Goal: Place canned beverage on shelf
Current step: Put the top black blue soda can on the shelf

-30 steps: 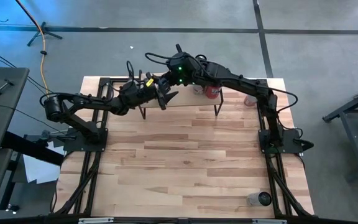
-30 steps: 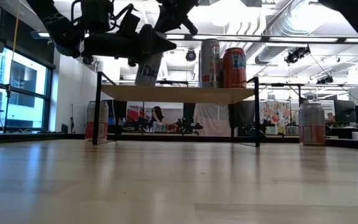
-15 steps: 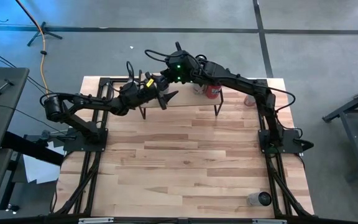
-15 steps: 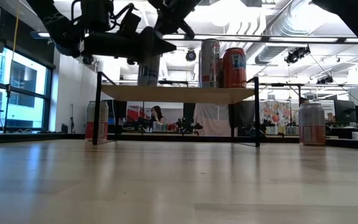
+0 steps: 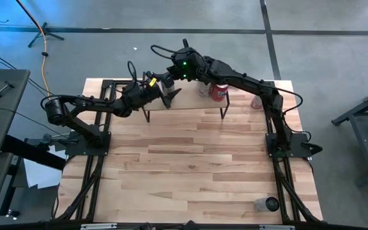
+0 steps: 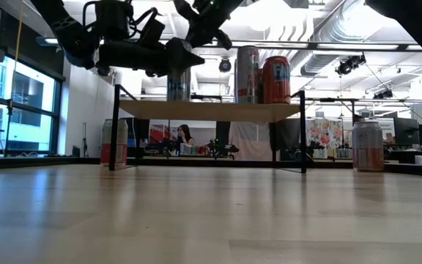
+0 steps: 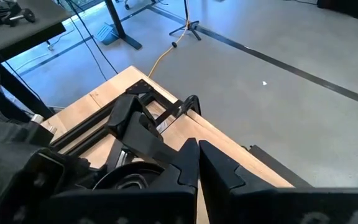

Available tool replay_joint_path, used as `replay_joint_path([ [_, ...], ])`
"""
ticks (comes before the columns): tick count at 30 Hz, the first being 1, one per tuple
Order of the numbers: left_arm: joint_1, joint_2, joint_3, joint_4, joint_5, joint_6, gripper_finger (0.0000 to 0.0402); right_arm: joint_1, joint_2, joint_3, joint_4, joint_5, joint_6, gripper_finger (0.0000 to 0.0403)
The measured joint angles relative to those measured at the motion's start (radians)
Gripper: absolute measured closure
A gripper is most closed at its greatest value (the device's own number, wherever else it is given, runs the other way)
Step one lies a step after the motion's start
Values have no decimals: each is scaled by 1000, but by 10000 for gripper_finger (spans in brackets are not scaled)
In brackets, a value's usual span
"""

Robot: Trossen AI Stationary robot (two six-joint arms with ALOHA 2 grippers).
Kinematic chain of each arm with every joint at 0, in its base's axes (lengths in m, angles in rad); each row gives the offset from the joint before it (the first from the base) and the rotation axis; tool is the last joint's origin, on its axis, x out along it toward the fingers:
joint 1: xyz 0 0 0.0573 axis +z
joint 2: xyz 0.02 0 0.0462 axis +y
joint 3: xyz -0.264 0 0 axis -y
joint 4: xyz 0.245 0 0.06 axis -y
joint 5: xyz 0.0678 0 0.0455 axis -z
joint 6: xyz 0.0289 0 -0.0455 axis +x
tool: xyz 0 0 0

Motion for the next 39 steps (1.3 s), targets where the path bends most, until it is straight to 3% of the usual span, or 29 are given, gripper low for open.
replay_joint_path([
  [11, 18, -37, 0, 2, -8, 0, 23, -53, -63, 1, -37, -13, -76, 403],
  [26, 23, -43, 0, -29, -15, -8, 23, -90, -279, 2, -176, -77, -200, 403],
  [39, 23, -43, 0, -83, -9, -9, 23, -51, -476, 2, -467, -117, -208, 403],
])
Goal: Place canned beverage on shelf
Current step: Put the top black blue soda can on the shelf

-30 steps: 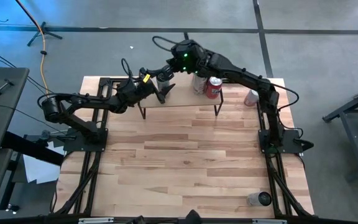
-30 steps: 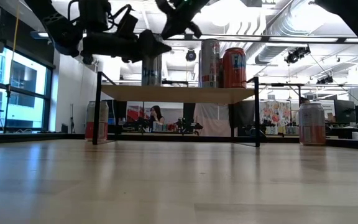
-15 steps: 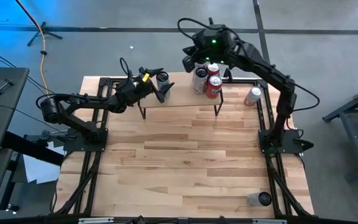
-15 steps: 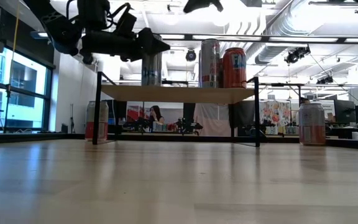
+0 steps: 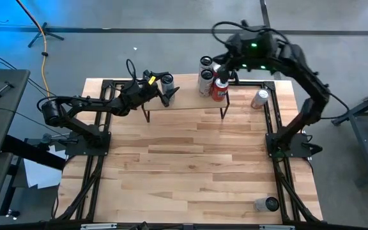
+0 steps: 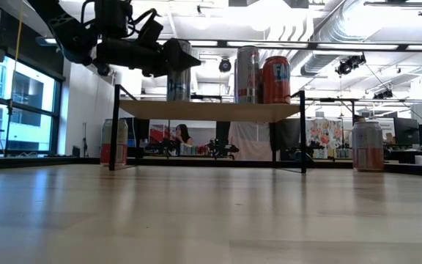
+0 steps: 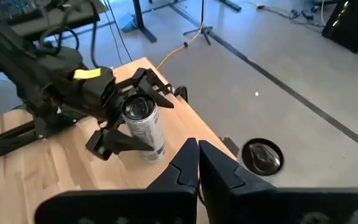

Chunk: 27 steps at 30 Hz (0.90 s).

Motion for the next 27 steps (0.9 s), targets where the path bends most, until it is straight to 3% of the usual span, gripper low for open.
replay_joint_path([
  [14, 0, 0, 0, 2, 0, 1, 23, 116, -150, 0, -61, 169, 34, 403],
  [23, 0, -26, -1, -7, 59, -93, 23, 120, -153, 0, -104, 174, 44, 403],
  [27, 1, -73, -1, -120, 75, -96, 23, 119, -151, 0, -107, 174, 45, 403],
])
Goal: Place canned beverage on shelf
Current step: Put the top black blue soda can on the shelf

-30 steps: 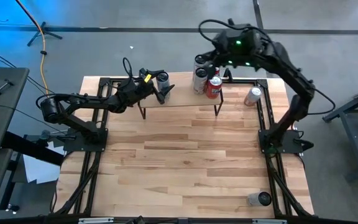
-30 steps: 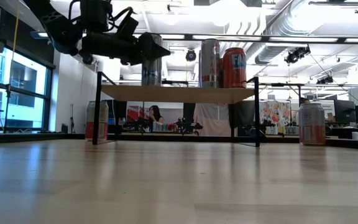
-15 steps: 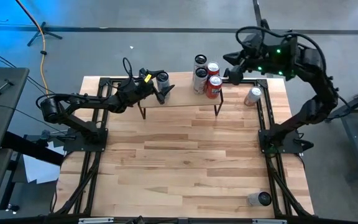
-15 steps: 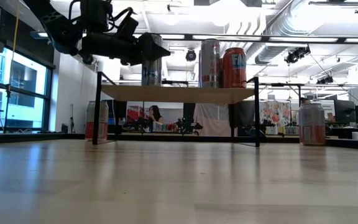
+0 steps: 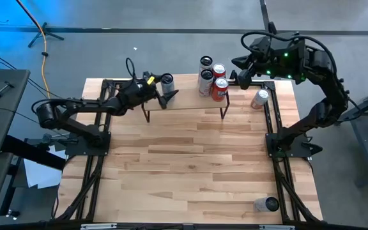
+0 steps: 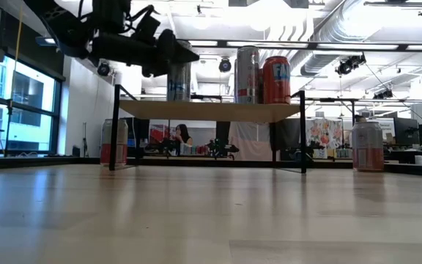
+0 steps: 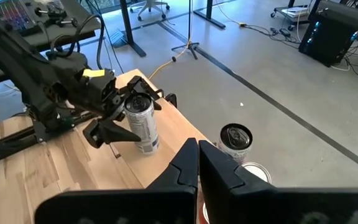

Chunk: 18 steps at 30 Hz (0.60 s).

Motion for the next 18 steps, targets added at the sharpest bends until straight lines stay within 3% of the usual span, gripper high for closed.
replay_joint_path([
  [4, 1, -58, 0, -103, 0, 4, 23, 0, 0, 0, 0, 0, 0, 403],
  [8, 5, -88, 0, -105, 23, 16, 23, 0, 0, 0, 0, 0, 0, 403],
  [18, 69, -18, 71, -182, 182, -33, 23, 0, 0, 0, -5, -9, 15, 403],
])
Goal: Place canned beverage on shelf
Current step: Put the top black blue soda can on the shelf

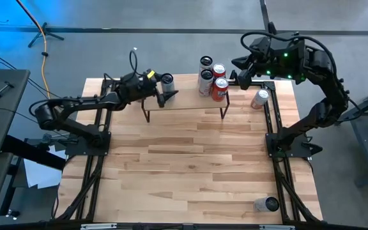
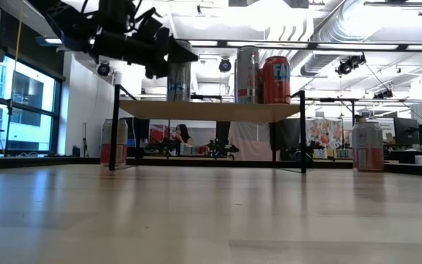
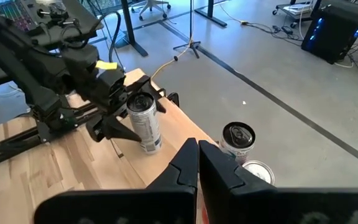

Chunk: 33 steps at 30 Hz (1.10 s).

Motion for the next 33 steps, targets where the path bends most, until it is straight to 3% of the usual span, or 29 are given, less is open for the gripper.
replay_joint_path([
  [6, 5, 7, 16, -12, 40, 42, 47, 21, 0, 0, -11, -1, 0, 403],
  [17, 18, 5, 16, -45, 96, 85, 199, 70, 21, 0, -26, -2, 2, 403],
  [22, 32, 5, 16, -46, 109, 60, 204, 77, 52, 0, -38, -2, 0, 403],
  [25, 32, 5, 16, -37, 23, -6, 204, 77, 65, -1, -40, 23, -3, 403],
  [33, -84, 11, 83, -61, -372, -41, 204, 77, 64, -1, -56, 180, 1, 403],
])
